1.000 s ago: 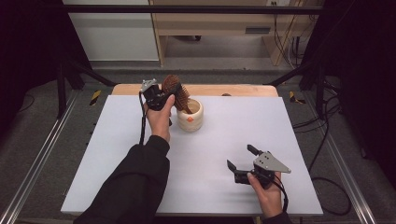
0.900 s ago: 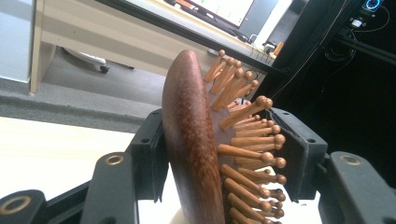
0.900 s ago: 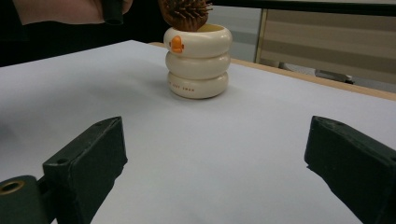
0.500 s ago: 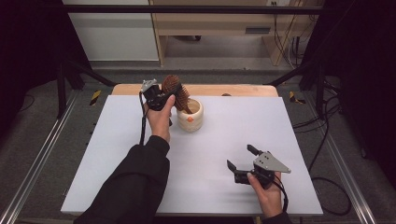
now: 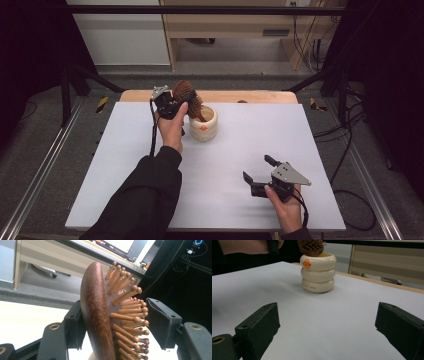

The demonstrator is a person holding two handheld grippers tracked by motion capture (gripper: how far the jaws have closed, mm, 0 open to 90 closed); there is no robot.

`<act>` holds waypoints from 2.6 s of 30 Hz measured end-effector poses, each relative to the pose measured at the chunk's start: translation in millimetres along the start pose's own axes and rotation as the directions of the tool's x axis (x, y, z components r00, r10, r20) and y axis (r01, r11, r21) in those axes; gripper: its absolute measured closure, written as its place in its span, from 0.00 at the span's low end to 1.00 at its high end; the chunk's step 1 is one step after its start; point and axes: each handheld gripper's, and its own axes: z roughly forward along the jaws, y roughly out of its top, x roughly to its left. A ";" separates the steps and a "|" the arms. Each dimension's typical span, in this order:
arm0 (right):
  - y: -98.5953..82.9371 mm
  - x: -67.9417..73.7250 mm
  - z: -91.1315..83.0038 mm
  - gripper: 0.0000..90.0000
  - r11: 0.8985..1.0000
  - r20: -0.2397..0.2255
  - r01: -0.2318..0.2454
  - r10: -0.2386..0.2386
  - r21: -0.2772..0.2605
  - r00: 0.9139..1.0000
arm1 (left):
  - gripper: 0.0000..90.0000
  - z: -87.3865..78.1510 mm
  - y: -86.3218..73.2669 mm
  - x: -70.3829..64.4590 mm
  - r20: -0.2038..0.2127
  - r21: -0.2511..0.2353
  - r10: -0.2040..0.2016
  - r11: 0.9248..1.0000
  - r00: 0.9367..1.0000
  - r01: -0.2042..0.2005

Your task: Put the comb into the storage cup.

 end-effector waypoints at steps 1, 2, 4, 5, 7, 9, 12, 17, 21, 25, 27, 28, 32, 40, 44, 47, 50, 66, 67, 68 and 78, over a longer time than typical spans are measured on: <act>0.0 0.0 0.0 0.06 1.000 0.000 0.000 0.000 -0.001 1.000 | 0.40 0.0 -0.2 0.2 0.000 0.001 0.000 1.000 1.000 0.000; -0.1 -0.1 0.1 0.06 1.000 0.000 0.000 0.000 0.000 1.000 | 0.40 0.0 -0.3 0.3 -0.001 0.001 0.002 1.000 1.000 -0.002; 0.0 0.0 0.0 0.06 1.000 0.000 -0.001 0.001 -0.001 1.000 | 0.40 0.0 -0.3 0.1 -0.001 0.000 0.004 1.000 1.000 -0.004; 0.0 0.0 0.1 0.06 1.000 0.000 0.000 0.000 0.000 1.000 | 0.40 -0.1 -0.2 -0.1 -0.001 -0.002 0.004 1.000 1.000 -0.004; -0.1 0.0 0.1 0.06 1.000 0.000 0.000 0.000 -0.001 1.000 | 0.39 -0.3 0.0 -0.6 -0.001 -0.005 0.006 1.000 1.000 -0.006; 0.0 0.0 0.1 0.06 1.000 0.000 0.000 0.000 -0.001 1.000 | 0.39 -0.4 -0.1 -1.0 -0.002 -0.004 0.010 1.000 1.000 -0.010; -0.1 0.1 0.1 0.06 1.000 0.000 0.000 0.000 0.000 1.000 | 0.37 -0.7 0.0 -1.2 0.000 -0.005 0.013 1.000 1.000 -0.013; -0.1 0.1 0.0 0.06 1.000 0.000 0.000 0.000 0.000 1.000 | 0.36 -0.9 0.3 -0.9 -0.001 -0.005 0.015 1.000 1.000 -0.015; -0.1 0.3 0.2 0.06 1.000 -0.001 0.000 0.000 0.001 1.000 | 0.35 -0.8 0.3 -0.7 -0.004 -0.006 0.017 1.000 1.000 -0.017; -0.2 0.3 0.2 0.06 1.000 -0.001 0.001 -0.001 0.001 1.000 | 0.35 -0.5 0.1 -0.5 -0.005 -0.006 0.020 1.000 1.000 -0.020; -0.2 0.3 0.2 0.06 1.000 -0.001 0.001 -0.001 0.001 1.000 | 0.35 -0.4 0.1 -0.4 -0.005 -0.006 0.019 1.000 1.000 -0.019; -0.1 0.3 0.2 0.06 1.000 -0.002 0.002 -0.002 0.002 1.000 | 0.35 -0.5 0.1 -0.4 -0.005 -0.006 0.019 1.000 1.000 -0.019; 0.0 0.2 0.0 0.06 1.000 -0.001 0.001 -0.001 0.000 1.000 | 0.34 -0.7 0.2 -0.5 -0.004 -0.007 0.018 1.000 1.000 -0.018; -0.1 0.4 0.2 0.06 1.000 -0.002 0.003 -0.003 0.000 1.000 | 0.32 -0.7 -0.1 -0.7 0.001 -0.005 0.023 1.000 1.000 -0.023; -0.1 0.4 0.3 0.06 1.000 -0.003 0.002 -0.002 -0.001 1.000 | 0.31 -0.4 -0.3 -0.6 0.001 -0.003 0.028 1.000 1.000 -0.028; -0.1 0.4 0.2 0.06 1.000 -0.003 0.003 -0.003 0.000 1.000 | 0.30 -0.5 -0.4 -1.0 0.002 -0.003 0.030 1.000 1.000 -0.030; -0.1 0.4 0.3 0.06 1.000 -0.003 0.002 -0.002 0.000 1.000 | 0.29 -0.5 -0.5 -1.8 0.003 -0.004 0.033 0.999 0.999 -0.033; -0.1 0.6 0.3 0.06 1.000 -0.003 0.003 -0.003 0.000 1.000 | 0.12 -1.9 -0.5 -1.0 -0.045 0.007 0.055 0.998 0.997 -0.055; -0.1 0.6 0.3 0.06 1.000 -0.003 0.003 -0.003 0.000 1.000 | 0.11 -2.3 -0.8 -0.9 -0.048 0.007 0.060 0.998 0.997 -0.059; -0.1 0.6 0.2 0.06 1.000 -0.003 0.003 -0.003 0.000 1.000 | 0.10 -2.6 -1.0 -0.7 -0.051 0.007 0.061 0.998 0.997 -0.060; -0.2 0.8 0.5 0.06 1.000 -0.001 0.005 -0.005 0.001 1.000 | 0.04 -6.5 -1.2 -0.7 -0.029 -0.007 0.087 0.996 0.996 -0.087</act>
